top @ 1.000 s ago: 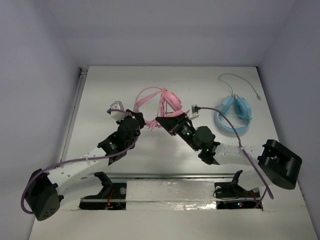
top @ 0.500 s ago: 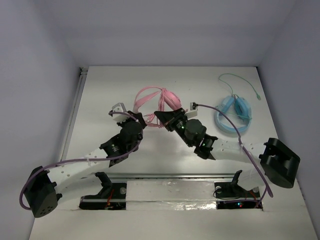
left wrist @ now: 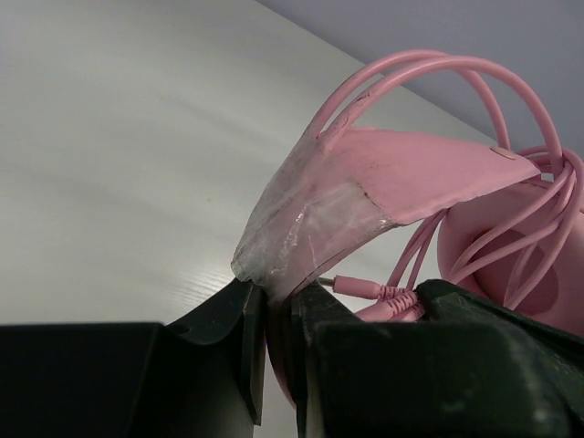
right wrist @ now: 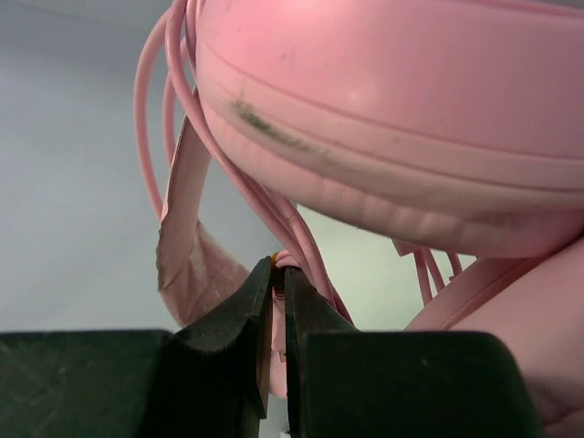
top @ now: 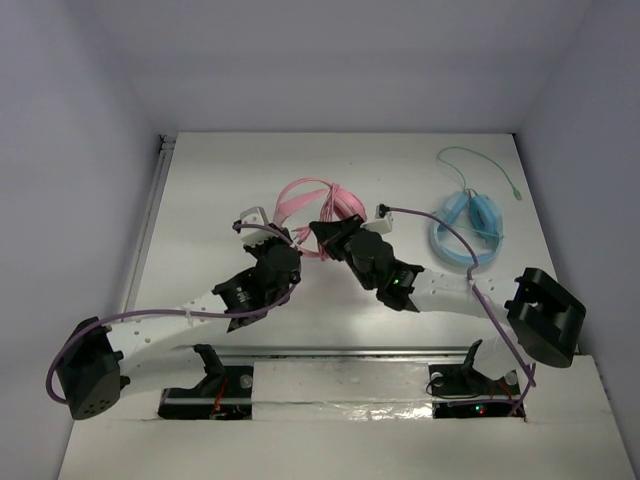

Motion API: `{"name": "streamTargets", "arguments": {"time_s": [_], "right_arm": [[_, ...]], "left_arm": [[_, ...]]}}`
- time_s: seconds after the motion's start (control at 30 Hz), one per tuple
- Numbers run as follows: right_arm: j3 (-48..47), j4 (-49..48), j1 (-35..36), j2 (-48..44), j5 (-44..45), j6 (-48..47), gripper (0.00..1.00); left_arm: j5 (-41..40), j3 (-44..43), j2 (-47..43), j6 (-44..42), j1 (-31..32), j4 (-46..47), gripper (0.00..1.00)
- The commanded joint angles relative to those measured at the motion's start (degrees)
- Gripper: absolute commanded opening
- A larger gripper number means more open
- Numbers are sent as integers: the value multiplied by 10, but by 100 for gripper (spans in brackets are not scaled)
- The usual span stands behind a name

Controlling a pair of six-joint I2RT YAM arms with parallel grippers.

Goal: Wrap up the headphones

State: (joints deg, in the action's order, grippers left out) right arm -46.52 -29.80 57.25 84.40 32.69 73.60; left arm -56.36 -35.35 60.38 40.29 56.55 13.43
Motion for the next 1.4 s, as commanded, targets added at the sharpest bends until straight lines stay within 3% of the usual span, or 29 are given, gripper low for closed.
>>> {"name": "streamTargets", "arguments": {"time_s": [0.0, 0.37, 0.47, 0.53, 0.73, 0.87, 0.97, 1.37], "right_arm": [[-57, -4, -6, 16, 84, -17, 3], [-102, 88, 19, 54, 39, -104, 11], [-100, 115, 34, 38, 23, -131, 11], [-94, 134, 57, 31, 30, -138, 11], [-91, 171, 68, 36, -22, -151, 14], [-114, 212, 68, 41, -28, -174, 44], [-122, 240, 68, 35, -25, -180, 57], [-123, 297, 68, -41, -10, -189, 64]], "left_arm": [[48, -45, -4, -8, 27, 32, 0], [73, -91, 42, -28, 21, 6, 0], [114, -77, 47, -15, -28, 15, 0], [184, -74, 54, -1, -69, 26, 0], [242, -108, 95, -4, -99, 10, 0], [266, -109, 110, 6, -99, 8, 0], [296, -103, 116, 22, -109, 7, 0], [389, -77, 121, 34, -168, 11, 0]]}}
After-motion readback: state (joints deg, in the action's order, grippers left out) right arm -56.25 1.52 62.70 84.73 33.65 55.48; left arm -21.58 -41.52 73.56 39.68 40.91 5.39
